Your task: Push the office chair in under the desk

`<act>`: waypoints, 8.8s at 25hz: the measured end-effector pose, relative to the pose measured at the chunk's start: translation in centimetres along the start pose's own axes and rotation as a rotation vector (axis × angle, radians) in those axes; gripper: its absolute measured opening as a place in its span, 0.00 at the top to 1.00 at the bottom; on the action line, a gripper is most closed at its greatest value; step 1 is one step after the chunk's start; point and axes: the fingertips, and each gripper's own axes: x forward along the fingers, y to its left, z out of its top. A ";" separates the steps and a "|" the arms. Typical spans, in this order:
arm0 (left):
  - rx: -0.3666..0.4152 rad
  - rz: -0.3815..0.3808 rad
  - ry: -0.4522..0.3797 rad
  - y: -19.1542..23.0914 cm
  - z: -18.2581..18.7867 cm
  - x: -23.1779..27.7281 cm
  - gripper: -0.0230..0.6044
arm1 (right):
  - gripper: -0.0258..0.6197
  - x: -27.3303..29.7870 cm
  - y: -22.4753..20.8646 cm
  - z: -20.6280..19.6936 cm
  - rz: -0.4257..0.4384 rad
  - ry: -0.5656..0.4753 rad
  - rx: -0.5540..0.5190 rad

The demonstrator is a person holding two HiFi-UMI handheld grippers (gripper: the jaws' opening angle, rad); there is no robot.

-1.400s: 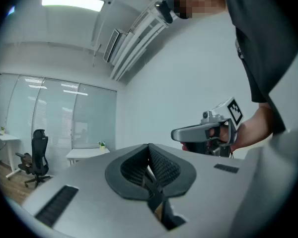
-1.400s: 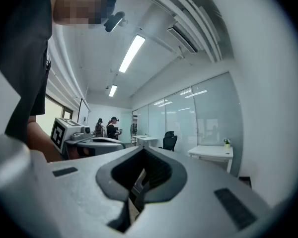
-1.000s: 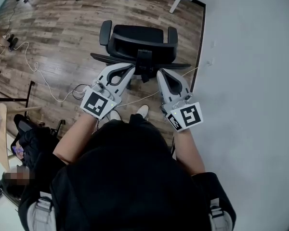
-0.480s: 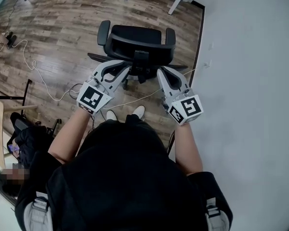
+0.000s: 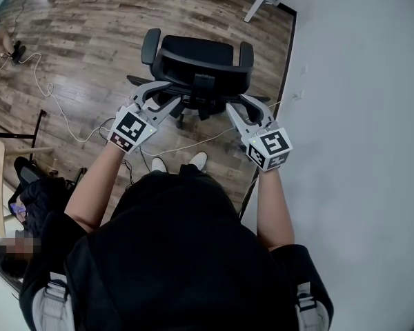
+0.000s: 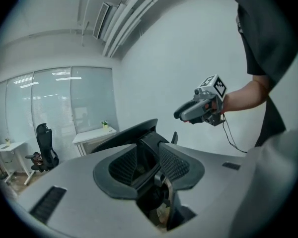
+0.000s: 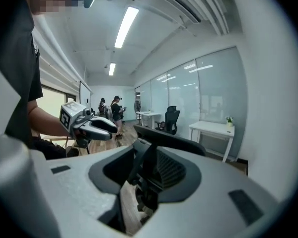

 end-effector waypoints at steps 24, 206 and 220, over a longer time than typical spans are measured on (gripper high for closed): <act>0.487 -0.200 0.564 4.0 -12.1 2.0 0.62 | 0.63 2.7 -6.9 -11.7 0.138 0.675 -0.461; 0.931 -0.346 0.702 73.4 -8.4 65.7 0.79 | 0.77 54.1 -75.5 4.3 -0.025 0.940 -0.801; 0.953 -0.356 0.694 75.4 -9.1 67.5 0.79 | 0.77 55.9 -76.8 3.8 -0.058 0.946 -0.784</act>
